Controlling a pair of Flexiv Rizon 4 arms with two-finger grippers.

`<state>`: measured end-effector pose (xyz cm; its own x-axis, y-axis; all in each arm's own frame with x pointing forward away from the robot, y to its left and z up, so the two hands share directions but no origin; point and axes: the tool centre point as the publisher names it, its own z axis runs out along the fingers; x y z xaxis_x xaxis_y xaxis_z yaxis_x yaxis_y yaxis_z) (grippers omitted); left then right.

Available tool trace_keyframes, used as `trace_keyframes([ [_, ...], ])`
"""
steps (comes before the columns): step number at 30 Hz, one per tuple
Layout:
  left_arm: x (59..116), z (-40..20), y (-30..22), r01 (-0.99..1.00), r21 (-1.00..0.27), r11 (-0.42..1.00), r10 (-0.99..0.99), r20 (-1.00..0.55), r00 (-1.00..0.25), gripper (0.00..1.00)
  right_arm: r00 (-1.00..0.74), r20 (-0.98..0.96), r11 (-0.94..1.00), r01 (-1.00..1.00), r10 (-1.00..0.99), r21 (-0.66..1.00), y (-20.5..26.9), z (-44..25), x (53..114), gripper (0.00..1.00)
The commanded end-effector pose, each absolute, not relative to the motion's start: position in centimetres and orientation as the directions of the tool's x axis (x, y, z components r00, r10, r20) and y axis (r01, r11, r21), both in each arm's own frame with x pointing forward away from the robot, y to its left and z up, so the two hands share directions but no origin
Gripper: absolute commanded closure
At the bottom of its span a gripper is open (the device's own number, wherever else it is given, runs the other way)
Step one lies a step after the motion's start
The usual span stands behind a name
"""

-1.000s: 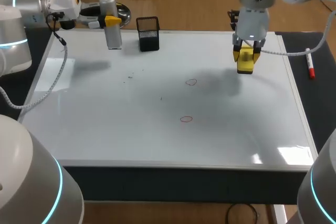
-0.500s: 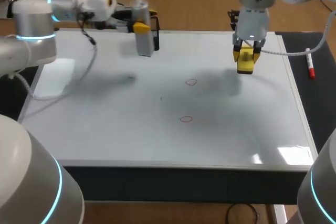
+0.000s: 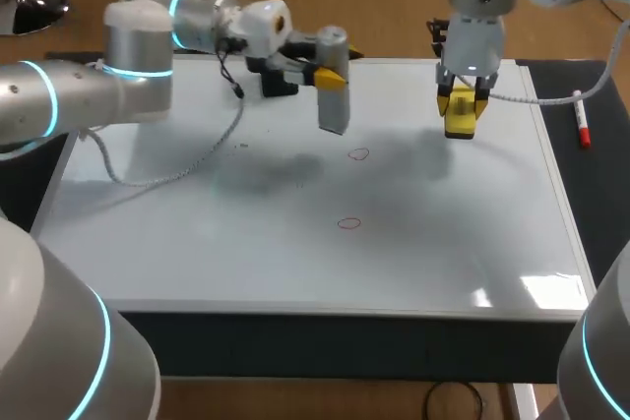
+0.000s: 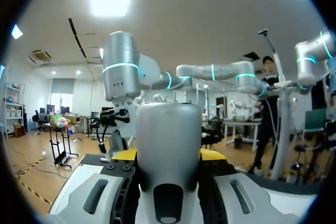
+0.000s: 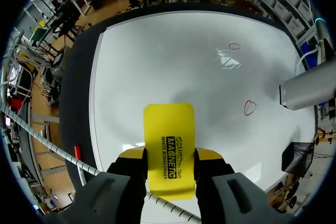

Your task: Pick up the inspection probe, press it on each red-marked spot on the whiteboard one by one, put down the probe, pick up the eraser, and wipe off all the red marks.

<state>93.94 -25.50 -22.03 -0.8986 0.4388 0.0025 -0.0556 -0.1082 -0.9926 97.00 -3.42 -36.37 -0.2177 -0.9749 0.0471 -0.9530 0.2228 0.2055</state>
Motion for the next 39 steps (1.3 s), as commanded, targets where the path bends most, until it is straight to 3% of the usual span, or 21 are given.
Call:
trace_keyframes([
  [1,94.2,-23.2,-27.4,-0.077,-0.988,-0.131,0.496,0.002,-0.868,1.00,-0.216,0.050,0.221,-0.954,-0.975,0.203,-3.5,-36.2,97.0,1.00],
  [39,92.3,-28.1,-29.9,-0.115,-0.987,-0.115,0.545,0.034,-0.838,1.00,-0.216,0.050,0.221,-0.954,-0.975,0.203,-3.5,-36.2,97.0,1.00],
])
